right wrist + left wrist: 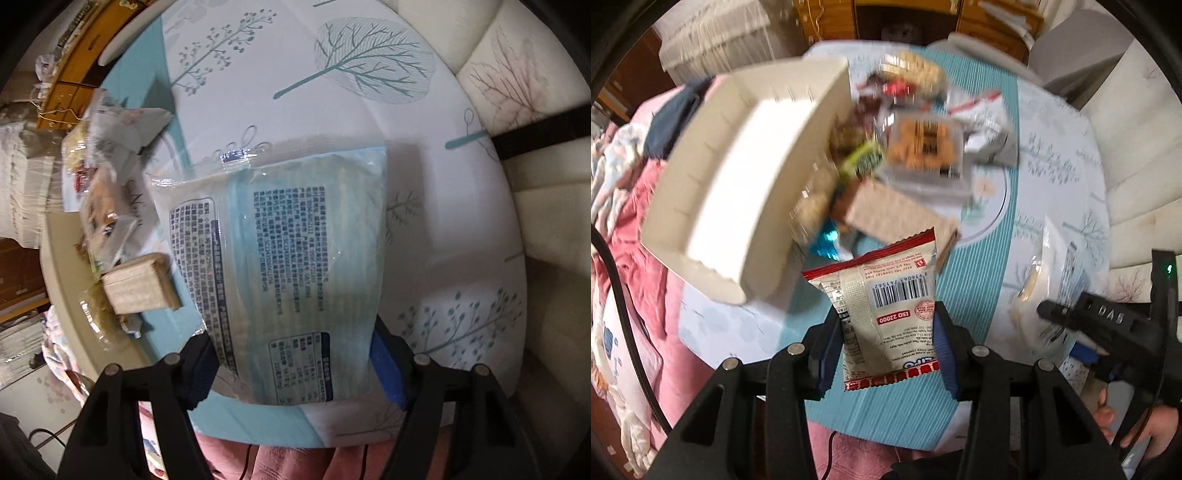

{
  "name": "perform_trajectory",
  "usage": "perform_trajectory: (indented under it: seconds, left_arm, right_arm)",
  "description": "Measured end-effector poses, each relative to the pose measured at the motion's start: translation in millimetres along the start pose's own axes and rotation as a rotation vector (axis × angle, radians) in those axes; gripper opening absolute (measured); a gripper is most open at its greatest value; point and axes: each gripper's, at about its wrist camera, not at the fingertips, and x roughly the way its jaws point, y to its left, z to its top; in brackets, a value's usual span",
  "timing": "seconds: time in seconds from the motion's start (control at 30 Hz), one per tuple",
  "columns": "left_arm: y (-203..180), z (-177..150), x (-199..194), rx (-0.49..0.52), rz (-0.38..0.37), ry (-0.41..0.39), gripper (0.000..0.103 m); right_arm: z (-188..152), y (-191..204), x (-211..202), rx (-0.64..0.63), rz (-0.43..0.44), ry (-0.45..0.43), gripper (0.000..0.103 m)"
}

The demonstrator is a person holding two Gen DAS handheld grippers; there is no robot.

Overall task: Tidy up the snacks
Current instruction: 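Carry both held packets over the white tray and lower them inside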

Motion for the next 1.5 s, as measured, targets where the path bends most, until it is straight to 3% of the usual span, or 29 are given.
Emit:
perform_trajectory:
  seconds: [0.3,0.47,0.67,0.93,1.07,1.23,1.5]
  left_arm:
    - [25.1,9.0,-40.5,0.047,-0.123,-0.155,0.044]
    - [42.4,22.1,-55.7,0.085,-0.213,-0.240,0.044]
    - [76.6,45.6,-63.0,0.168,-0.282,-0.288,0.044]
    - [142.1,75.0,-58.7,0.241,-0.330,-0.260,0.044]
    - [178.5,87.7,-50.4,0.251,-0.350,-0.241,0.044]
    - [216.6,102.6,-40.3,0.267,-0.360,-0.222,0.044]
    - [255.1,124.4,-33.3,0.304,-0.305,-0.229,0.044]
  right_arm:
    - [-20.9,24.6,-43.8,-0.024,0.181,-0.091,0.072]
    - [-24.7,41.0,-67.3,-0.040,0.235,-0.161,0.072]
    - [-44.3,61.5,-83.6,-0.030,0.297,-0.246,0.072]
    - [-80.9,124.1,-77.4,-0.010,0.330,-0.329,0.072]
    - [-103.3,162.6,-73.5,-0.057,0.310,-0.374,0.072]
    - [-132.4,203.1,-66.5,-0.111,0.350,-0.406,0.073]
    - [-160.5,253.4,-44.8,-0.185,0.384,-0.378,0.073]
